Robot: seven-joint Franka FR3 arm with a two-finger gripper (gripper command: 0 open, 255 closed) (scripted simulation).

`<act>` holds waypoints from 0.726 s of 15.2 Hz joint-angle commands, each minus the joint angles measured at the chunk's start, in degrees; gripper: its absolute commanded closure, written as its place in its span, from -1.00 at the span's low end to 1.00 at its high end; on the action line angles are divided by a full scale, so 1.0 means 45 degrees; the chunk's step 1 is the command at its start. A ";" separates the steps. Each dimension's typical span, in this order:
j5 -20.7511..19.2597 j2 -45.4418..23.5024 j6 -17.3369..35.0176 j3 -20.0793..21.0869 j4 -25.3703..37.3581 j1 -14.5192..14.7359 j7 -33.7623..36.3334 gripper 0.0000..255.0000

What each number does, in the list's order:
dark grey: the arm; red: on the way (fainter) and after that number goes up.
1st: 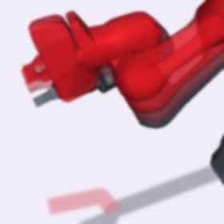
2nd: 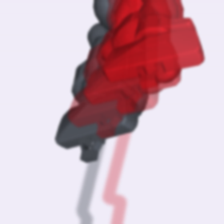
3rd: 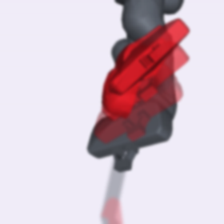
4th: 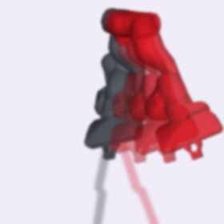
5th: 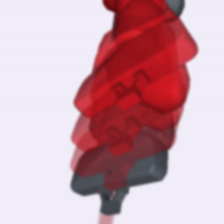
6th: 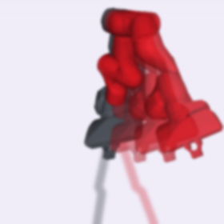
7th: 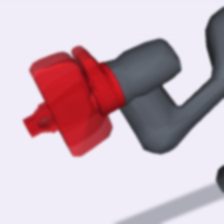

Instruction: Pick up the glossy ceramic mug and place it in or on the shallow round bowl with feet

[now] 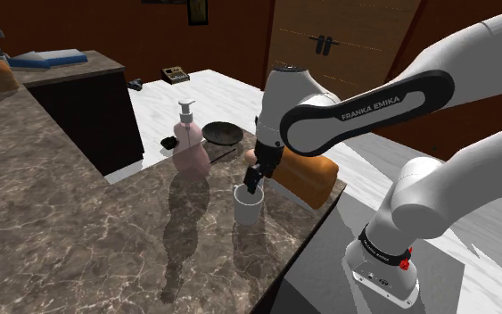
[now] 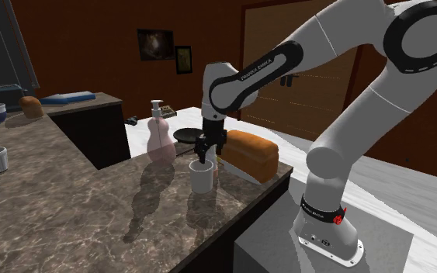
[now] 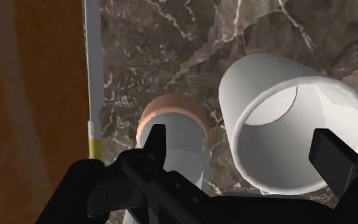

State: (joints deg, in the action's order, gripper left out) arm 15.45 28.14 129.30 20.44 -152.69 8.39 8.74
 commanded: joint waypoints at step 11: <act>0.0041 -0.1308 0.1830 0.0411 -0.0493 -0.0044 0.0091 -1.00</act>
State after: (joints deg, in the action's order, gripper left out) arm 15.64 22.30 137.44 22.27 -154.88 8.19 9.15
